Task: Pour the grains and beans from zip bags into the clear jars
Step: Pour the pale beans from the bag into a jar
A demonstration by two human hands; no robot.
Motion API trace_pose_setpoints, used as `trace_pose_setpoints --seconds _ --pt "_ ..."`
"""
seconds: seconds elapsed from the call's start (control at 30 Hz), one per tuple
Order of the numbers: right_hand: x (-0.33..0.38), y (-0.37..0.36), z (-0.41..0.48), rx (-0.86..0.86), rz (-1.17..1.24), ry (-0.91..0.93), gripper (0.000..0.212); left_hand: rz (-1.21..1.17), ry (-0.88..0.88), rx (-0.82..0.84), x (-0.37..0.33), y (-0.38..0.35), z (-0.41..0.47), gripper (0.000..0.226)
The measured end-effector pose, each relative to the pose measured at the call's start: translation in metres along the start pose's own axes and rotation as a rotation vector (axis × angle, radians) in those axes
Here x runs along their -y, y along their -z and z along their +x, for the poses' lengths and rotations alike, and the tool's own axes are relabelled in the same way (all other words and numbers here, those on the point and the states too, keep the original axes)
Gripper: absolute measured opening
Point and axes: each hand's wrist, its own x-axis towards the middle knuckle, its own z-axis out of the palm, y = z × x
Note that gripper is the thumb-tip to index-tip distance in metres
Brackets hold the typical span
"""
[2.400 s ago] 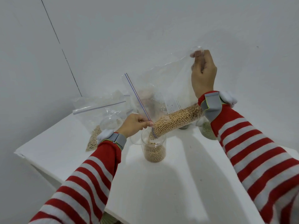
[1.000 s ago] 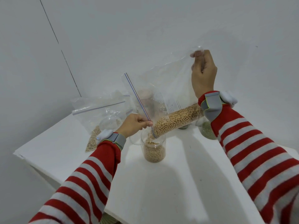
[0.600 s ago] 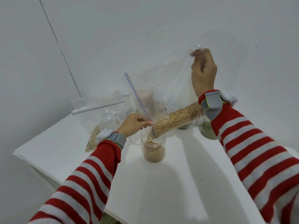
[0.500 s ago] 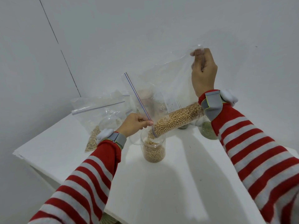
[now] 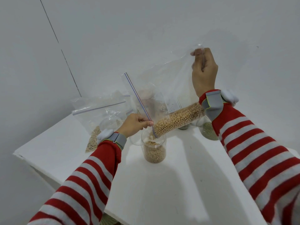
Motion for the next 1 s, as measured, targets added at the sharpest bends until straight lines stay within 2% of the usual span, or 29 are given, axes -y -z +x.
trace_pose_setpoints --seconds 1.0 --pt "0.0026 -0.0003 0.003 0.004 0.003 -0.009 0.023 -0.012 0.024 -0.001 0.0008 0.0018 0.0011 0.008"
